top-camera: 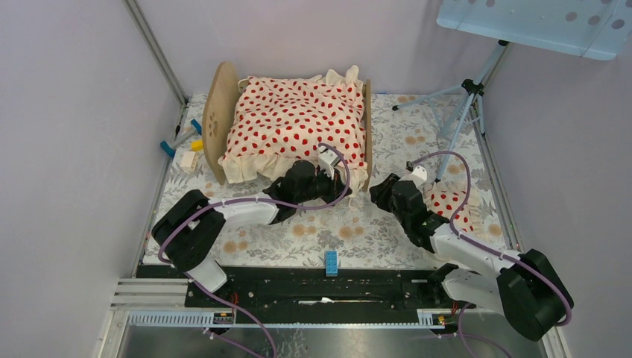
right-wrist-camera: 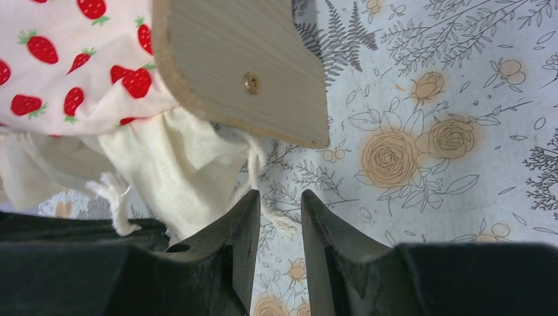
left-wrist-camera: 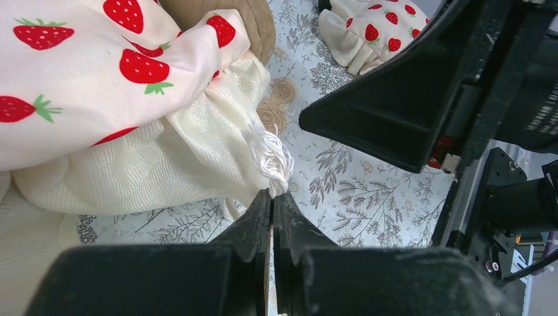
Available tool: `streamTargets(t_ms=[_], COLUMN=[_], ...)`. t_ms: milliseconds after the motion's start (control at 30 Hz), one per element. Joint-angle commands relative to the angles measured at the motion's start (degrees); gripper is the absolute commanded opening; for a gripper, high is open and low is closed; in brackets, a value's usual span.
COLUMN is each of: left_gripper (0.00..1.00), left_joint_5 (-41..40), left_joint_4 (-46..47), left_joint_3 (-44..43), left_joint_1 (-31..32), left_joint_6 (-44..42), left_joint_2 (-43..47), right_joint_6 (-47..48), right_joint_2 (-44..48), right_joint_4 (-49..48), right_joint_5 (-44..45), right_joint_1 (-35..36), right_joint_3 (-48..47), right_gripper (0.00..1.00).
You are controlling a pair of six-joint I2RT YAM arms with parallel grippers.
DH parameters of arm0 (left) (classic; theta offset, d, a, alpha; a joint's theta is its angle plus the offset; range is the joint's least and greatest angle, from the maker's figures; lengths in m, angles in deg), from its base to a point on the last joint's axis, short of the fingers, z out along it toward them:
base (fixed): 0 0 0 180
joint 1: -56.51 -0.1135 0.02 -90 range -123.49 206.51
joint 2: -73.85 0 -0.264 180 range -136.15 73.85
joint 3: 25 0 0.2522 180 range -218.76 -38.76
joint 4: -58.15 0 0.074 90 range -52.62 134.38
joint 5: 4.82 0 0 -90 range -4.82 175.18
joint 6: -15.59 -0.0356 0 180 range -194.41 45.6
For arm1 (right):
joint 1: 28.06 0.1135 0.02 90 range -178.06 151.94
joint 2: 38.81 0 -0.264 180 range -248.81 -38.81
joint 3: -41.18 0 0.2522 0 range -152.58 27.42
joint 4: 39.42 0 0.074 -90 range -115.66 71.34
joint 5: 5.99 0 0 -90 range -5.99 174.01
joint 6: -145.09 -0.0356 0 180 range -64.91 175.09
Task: Set up the pet bed
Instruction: Tie the ropes to the bed frame.
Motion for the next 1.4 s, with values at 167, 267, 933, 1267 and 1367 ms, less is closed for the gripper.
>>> streamTargets(t_ms=[167,267,933,1267,1367], left_gripper=[0.00,0.00,0.00,0.00,0.00], left_joint_5=[1.54,1.68,3.18,3.22,3.19], left_joint_4=[3.19,2.06,0.18,-0.28,-0.28], left_joint_3=[-0.47,-0.46,2.55,3.28,3.29], left_joint_1=[-0.16,-0.16,-0.16,-0.16,-0.16], left_joint_6=[0.77,0.56,0.42,0.33,0.37], left_joint_2=[-0.18,0.81,5.78,6.74,6.99], right_joint_6=[-3.19,-3.68,-7.76,-9.13,-8.62], right_joint_2=[-7.56,-10.28,-17.69,-21.56,-21.10], right_joint_4=[-11.21,-13.44,-19.80,-22.62,-23.30], right_joint_5=[-4.35,-6.93,-9.21,-10.84,-11.10], right_joint_1=[-3.72,-3.83,-4.60,-4.72,-4.66], right_joint_3=[-1.74,-2.23,-3.17,-4.83,-4.02], right_gripper=[0.37,0.37,0.38,0.23,0.13])
